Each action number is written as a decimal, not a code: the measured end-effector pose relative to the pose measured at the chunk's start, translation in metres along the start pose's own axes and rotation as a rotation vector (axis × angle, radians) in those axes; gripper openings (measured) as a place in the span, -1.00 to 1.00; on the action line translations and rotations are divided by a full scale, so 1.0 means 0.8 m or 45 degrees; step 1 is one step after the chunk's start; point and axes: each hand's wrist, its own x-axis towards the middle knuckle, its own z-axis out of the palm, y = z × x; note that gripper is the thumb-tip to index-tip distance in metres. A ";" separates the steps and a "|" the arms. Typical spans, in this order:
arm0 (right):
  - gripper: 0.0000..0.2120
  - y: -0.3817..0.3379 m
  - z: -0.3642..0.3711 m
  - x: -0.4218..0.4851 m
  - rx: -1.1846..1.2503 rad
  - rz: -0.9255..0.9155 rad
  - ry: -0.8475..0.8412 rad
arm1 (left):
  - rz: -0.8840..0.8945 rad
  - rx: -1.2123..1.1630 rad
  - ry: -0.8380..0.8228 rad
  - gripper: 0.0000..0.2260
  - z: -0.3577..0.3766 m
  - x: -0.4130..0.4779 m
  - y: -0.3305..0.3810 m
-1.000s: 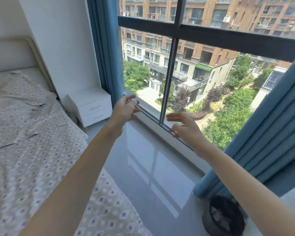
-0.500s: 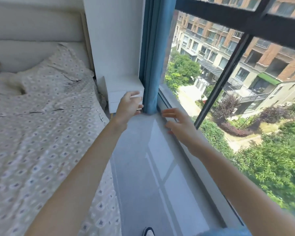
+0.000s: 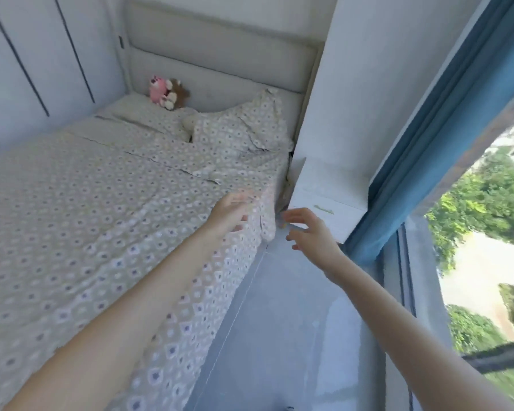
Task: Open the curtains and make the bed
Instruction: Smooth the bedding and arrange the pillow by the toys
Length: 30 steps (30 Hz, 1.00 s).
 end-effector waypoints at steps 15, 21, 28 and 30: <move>-0.75 0.032 0.121 0.182 -0.368 -0.023 -1.242 | -0.580 -0.161 0.934 -0.68 -0.060 -0.057 -0.135; -0.79 0.056 0.226 0.223 -0.508 0.103 -1.410 | -0.721 -0.302 1.047 -0.63 -0.097 -0.050 -0.197; -0.68 0.111 0.316 0.268 -0.796 0.065 -1.491 | -0.872 -0.415 1.037 -0.66 -0.137 0.019 -0.269; -0.67 0.124 0.335 0.279 -0.853 0.056 -1.488 | -0.906 -0.394 1.019 -0.66 -0.143 0.035 -0.287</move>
